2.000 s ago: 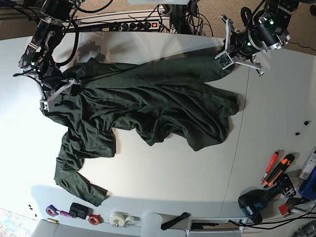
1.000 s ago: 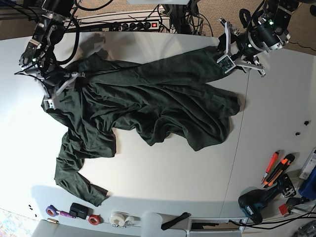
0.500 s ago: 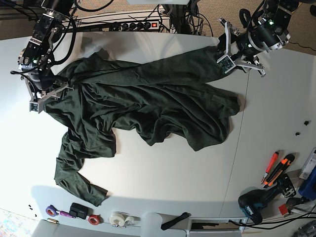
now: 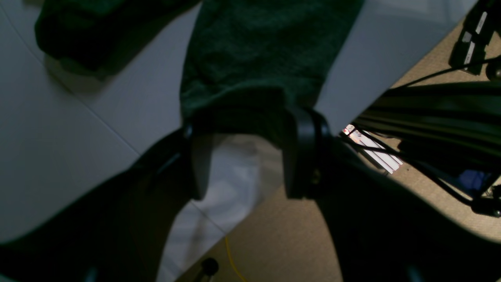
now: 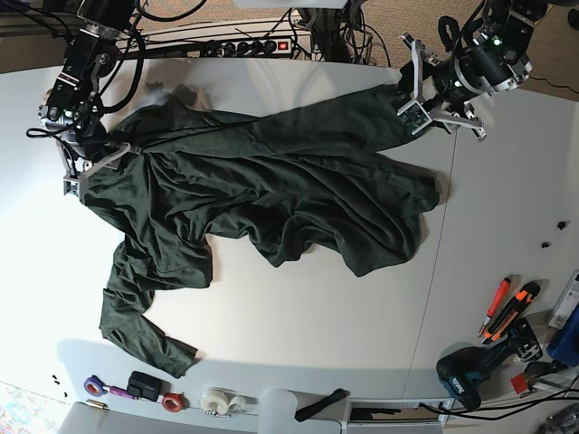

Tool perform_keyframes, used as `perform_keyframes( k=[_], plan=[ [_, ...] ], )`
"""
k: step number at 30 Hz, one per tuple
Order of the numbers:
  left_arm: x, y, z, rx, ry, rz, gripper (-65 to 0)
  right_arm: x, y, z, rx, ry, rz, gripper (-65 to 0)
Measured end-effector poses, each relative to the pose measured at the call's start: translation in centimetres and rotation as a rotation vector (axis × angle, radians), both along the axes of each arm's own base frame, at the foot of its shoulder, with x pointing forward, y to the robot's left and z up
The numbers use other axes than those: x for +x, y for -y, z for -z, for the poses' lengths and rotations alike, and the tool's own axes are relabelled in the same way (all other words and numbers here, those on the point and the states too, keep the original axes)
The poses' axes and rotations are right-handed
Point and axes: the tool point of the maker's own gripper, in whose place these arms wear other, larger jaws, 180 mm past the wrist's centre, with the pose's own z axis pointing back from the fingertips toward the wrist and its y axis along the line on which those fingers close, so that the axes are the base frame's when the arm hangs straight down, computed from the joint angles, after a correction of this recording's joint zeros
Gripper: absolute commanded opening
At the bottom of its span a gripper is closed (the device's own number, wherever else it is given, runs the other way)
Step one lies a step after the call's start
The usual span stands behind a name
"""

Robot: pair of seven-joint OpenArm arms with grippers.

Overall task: Layout the t-shirt on the table in an organized manner, then fold the t-shirt properly
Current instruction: 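Drag the right gripper's shirt end outward, stretching the shirt flat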

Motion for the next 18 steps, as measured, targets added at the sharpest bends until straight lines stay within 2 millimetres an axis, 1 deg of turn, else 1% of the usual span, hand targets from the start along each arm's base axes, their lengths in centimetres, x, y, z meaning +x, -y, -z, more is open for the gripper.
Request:
perform_keyframes(
  k=[6,9,12,18],
  plan=[
    [0.0,0.0,0.0,0.0,0.0,0.0,-36.2,0.1,-0.4,0.0,0.005,0.001,-0.03,-36.7],
    [0.0,0.0,0.0,0.0,0.0,0.0,-36.2,0.3,-1.3,-0.4,0.034,0.013,-0.06,-36.7],
    [0.0,0.0,0.0,0.0,0.0,0.0,-36.2,1.0,-2.0,-1.2,0.056,0.054,-0.089,-36.7],
    [0.0,0.0,0.0,0.0,0.0,0.0,-36.2,1.3,-2.3,-1.5,0.069,0.081,-0.092,-36.7]
  ],
)
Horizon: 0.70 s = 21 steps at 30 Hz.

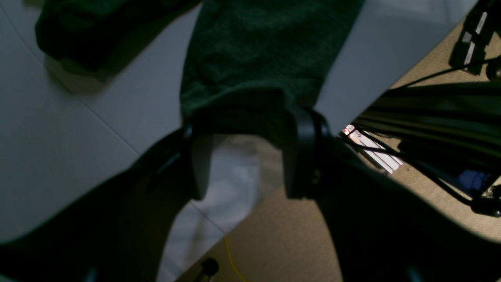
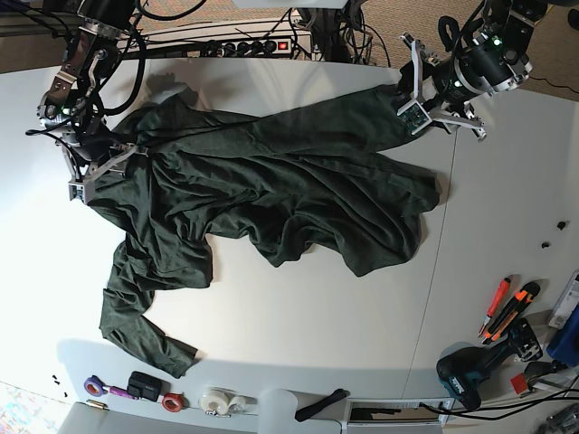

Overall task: Layout the t-shirt on the table in an organized manner, then fold the t-shirt properly
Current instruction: 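Drag the right gripper's shirt end outward, stretching the shirt flat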

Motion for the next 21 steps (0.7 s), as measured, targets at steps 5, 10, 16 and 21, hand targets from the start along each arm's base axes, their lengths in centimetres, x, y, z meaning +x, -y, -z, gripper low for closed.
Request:
perform_keyframes(
  k=[5,10,16,21],
  plan=[
    [0.0,0.0,0.0,0.0,0.0,0.0,-36.2,0.0,0.0,0.0,-0.002,0.0,0.0,-36.7],
    [0.0,0.0,0.0,0.0,0.0,0.0,-36.2,-0.7,0.0,0.5,0.003,-0.046,0.0,-36.7],
    [-0.4,0.9,-0.2,-0.058,-0.024,0.002,-36.2,-0.7,0.0,0.6,0.002,-0.049,0.0,-41.4],
    [-0.5,1.2,-0.3,-0.082,-0.034,0.003,-36.2,-0.8,0.0,0.7,0.004,-0.057,0.004,-54.8]
  ],
)
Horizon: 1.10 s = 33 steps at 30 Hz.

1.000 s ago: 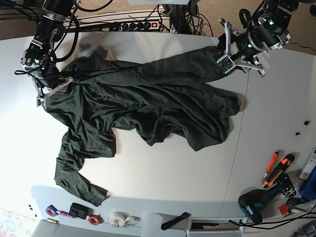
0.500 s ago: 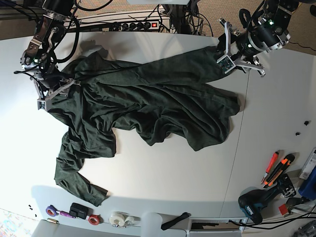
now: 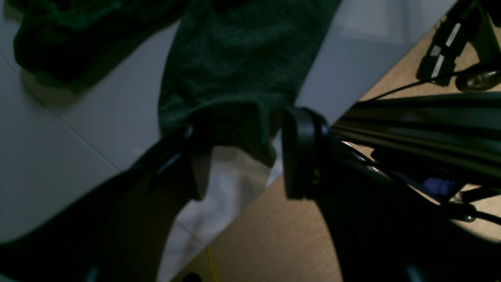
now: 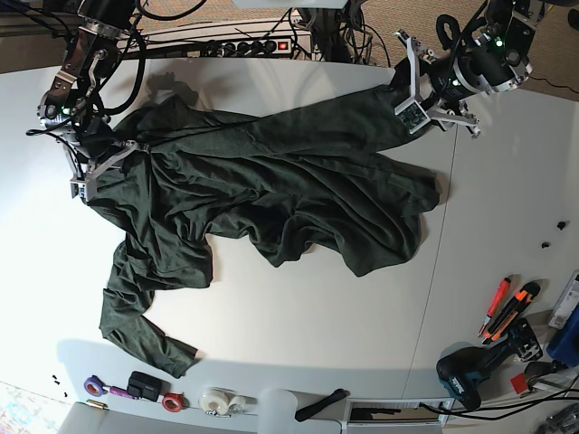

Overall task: Layout the t-shirt on the table in an organized manner, then fold the t-shirt properly
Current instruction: 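Drag the right gripper's shirt end outward, stretching the shirt flat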

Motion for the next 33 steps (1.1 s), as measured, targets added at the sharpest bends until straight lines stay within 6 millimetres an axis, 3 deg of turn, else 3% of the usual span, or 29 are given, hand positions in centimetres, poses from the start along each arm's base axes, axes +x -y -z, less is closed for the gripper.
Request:
perform_keyframes(
  k=[5,11,18,21,24,28,33],
  plan=[
    [0.0,0.0,0.0,0.0,0.0,0.0,-36.2,-0.2,0.0,0.2,0.002,-0.016,0.004,-65.0],
    [0.0,0.0,0.0,0.0,0.0,0.0,-36.3,-0.7,0.0,0.1,-0.006,-0.043,0.002,-65.0],
    [0.0,0.1,-0.1,-0.004,0.003,0.0,-36.3,-1.9,1.1,-4.0,-0.102,0.045,0.014,-65.0],
    [0.1,0.1,-0.1,-0.004,0.003,0.0,-36.3,-3.2,2.0,-4.9,-0.135,0.049,0.035,-65.0],
    [0.1,0.1,-0.1,-0.004,0.003,0.0,-36.3,-5.1,3.9,-4.6,-0.192,-0.002,0.082,-65.0],
    [0.1,0.1,-0.1,-0.004,0.003,0.0,-36.3,-7.2,4.9,-4.0,-0.205,-0.048,0.109,-65.0],
    [0.1,0.1,-0.1,-0.004,0.003,0.0,-36.3,-8.0,5.0,-3.6,-0.206,-0.065,0.113,-65.0]
  ],
)
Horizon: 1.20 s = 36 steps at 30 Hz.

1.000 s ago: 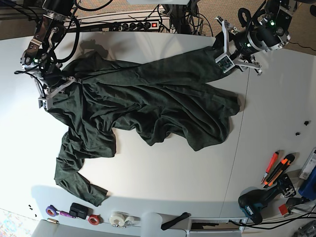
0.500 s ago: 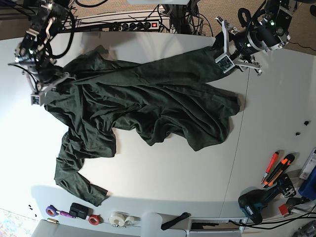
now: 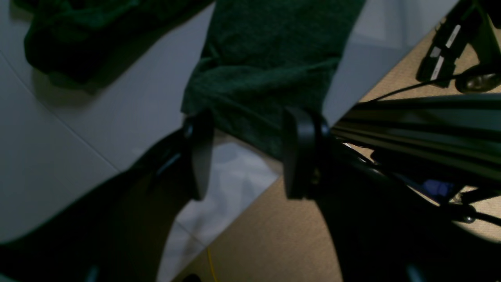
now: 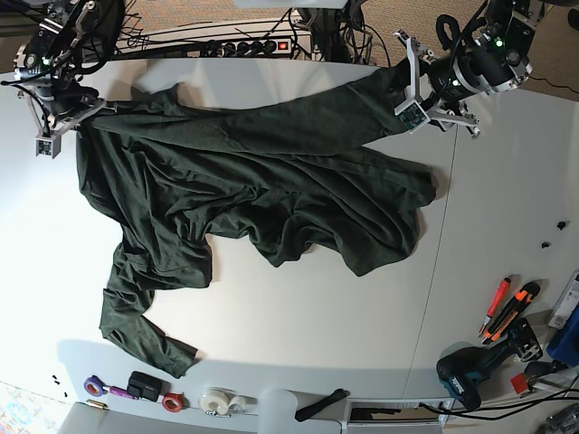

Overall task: Layout the t-shirt on the table in an organized manner, then fold the t-shirt properly
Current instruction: 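Drag the right gripper's shirt end outward, stretching the shirt flat, then move the right gripper along the shirt edge toward the sleeve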

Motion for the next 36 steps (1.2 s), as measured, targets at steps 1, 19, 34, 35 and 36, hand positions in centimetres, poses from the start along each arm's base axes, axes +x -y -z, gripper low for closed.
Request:
perform_keyframes(
  k=[1,19,34,35,36],
  plan=[
    [0.0,0.0,0.0,0.0,0.0,0.0,-36.3,-0.1,0.0,0.0,0.0,-0.002,0.0,-65.0],
    [0.0,0.0,0.0,0.0,0.001,0.0,-36.3,-0.8,0.7,0.0,-0.052,0.007,-0.002,-49.4],
    [4.3,2.0,-2.8,-0.091,0.14,-0.026,-36.3,11.8,-2.5,-6.5,0.007,0.369,-0.144,-45.6],
    [4.3,2.1,-2.8,-0.096,0.14,-0.027,-36.3,12.7,-2.9,-6.1,0.013,0.374,-0.16,-42.0],
    [4.3,2.3,-2.9,-0.105,0.138,-0.028,-36.3,13.6,-3.5,-5.6,0.019,0.378,-0.183,-38.8]
  ],
)
